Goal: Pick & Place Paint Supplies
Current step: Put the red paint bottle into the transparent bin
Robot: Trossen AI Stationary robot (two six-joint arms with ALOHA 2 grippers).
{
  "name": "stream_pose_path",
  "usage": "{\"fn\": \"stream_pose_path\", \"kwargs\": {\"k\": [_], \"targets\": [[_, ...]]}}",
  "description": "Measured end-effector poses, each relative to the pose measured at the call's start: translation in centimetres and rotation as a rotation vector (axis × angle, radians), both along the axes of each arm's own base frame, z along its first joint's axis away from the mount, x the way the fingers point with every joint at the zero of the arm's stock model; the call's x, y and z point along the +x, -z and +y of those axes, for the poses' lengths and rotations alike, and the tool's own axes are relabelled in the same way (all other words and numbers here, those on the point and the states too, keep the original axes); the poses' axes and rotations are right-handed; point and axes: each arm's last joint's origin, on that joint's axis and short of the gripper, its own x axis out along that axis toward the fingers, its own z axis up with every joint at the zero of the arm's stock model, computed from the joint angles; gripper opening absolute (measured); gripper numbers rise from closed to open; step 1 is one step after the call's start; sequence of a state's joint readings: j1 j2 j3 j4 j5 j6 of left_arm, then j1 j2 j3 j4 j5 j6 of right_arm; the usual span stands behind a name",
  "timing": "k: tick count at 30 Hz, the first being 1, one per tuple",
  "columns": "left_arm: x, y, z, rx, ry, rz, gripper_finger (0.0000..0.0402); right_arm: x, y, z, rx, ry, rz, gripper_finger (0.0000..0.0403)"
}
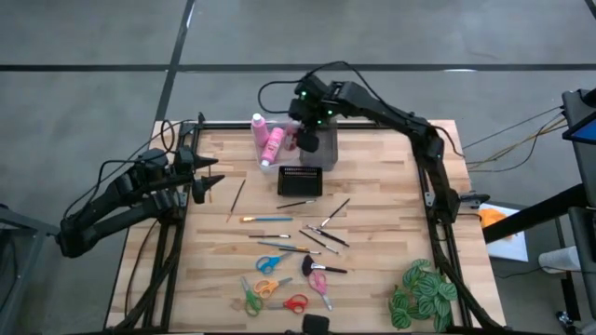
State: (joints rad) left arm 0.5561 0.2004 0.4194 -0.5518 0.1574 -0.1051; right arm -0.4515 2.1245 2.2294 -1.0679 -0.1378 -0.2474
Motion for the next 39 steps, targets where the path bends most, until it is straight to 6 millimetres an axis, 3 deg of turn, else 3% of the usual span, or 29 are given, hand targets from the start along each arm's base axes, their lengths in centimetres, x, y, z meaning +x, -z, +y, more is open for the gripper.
{"fn": "stream_pose_path", "kwargs": {"k": [21,29,39], "targets": [[0.0,0.0,0.0,0.0,0.0,0.0,0.0311,3.6,7.7,-0.9,0.069,-0.048,0.136,0.0225],[0.0,0.0,0.0,0.0,0.0,0.0,0.0311,3.9,8.4,-1.0,0.091,-0.022,0.145,0.023],[0.0,0.0,0.0,0.0,0.0,0.0,0.0311,3.9,8.4,-1.0,0.088,-0.022,0.139,0.0329]]}}
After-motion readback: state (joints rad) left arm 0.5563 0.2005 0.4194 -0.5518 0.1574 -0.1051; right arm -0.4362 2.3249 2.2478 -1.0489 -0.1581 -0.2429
